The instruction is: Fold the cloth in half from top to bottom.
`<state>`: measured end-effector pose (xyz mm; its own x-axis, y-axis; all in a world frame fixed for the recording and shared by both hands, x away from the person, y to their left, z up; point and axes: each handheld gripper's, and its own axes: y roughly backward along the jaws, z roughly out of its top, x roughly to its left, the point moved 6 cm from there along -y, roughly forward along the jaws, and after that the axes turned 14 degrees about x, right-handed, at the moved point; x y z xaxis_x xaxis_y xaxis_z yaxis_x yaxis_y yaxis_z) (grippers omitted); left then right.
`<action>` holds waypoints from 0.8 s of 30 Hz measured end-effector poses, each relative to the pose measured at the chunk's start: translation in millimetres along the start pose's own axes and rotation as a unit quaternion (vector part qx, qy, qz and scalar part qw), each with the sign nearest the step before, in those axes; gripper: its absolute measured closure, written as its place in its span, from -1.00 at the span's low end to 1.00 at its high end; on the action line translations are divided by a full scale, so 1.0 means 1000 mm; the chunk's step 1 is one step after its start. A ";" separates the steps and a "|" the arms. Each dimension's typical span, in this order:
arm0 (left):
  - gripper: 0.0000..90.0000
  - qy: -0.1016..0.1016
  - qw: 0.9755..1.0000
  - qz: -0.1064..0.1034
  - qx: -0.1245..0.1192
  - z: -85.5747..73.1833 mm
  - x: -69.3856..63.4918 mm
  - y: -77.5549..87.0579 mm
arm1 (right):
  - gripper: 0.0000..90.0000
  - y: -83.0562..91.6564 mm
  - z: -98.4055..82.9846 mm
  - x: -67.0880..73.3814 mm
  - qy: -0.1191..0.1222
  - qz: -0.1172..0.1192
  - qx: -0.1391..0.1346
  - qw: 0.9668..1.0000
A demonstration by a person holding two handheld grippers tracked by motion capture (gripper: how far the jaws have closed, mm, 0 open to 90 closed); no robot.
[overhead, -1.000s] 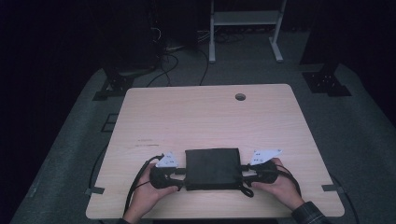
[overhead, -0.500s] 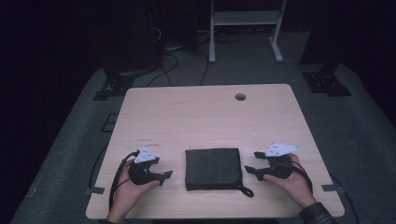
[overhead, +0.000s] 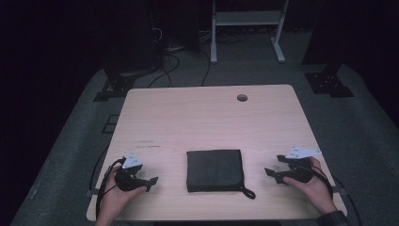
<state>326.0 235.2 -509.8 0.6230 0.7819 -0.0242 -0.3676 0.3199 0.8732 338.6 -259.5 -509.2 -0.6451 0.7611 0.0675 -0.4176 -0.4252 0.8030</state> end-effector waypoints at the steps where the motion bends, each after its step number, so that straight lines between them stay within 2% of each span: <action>1: -0.74 0.000 1.000 0.000 0.001 -0.002 0.001 0.000 | -0.55 0.000 -0.003 -0.002 -0.004 -0.003 0.005 1.000; 6: -0.78 0.002 1.000 0.003 0.008 -0.009 0.005 -0.004 | -0.59 -0.002 -0.014 -0.009 -0.020 -0.016 0.028 0.999; 8: -0.80 -0.003 1.000 0.007 0.004 -0.011 0.006 -0.005 | -0.61 -0.003 -0.018 -0.012 -0.025 -0.021 0.038 0.999; 10: -0.80 -0.009 1.000 0.007 0.001 -0.012 0.006 -0.005 | -0.62 -0.003 -0.019 -0.014 -0.023 -0.029 0.037 0.999; 11: -0.82 -0.013 1.000 0.014 -0.002 -0.013 0.007 -0.005 | -0.62 -0.003 -0.020 -0.015 -0.023 -0.030 0.037 0.999; 14: -0.91 -0.015 1.000 0.012 -0.010 -0.015 0.007 -0.007 | -0.68 -0.005 -0.020 -0.016 -0.016 -0.045 0.035 0.998; 19: -1.00 -0.022 0.999 0.010 -0.022 -0.016 0.007 -0.009 | -0.71 -0.006 -0.021 -0.015 -0.014 -0.045 0.026 0.999; 24: -1.00 -0.022 0.999 0.009 -0.022 -0.016 0.007 -0.009 | -0.71 -0.006 -0.021 -0.015 -0.014 -0.045 0.026 0.999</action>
<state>322.7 246.7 -525.6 0.6457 0.7635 0.0145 -0.4088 0.3296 0.8510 337.4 -279.0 -527.6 -0.5876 0.8091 0.0091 -0.4394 -0.3285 0.8361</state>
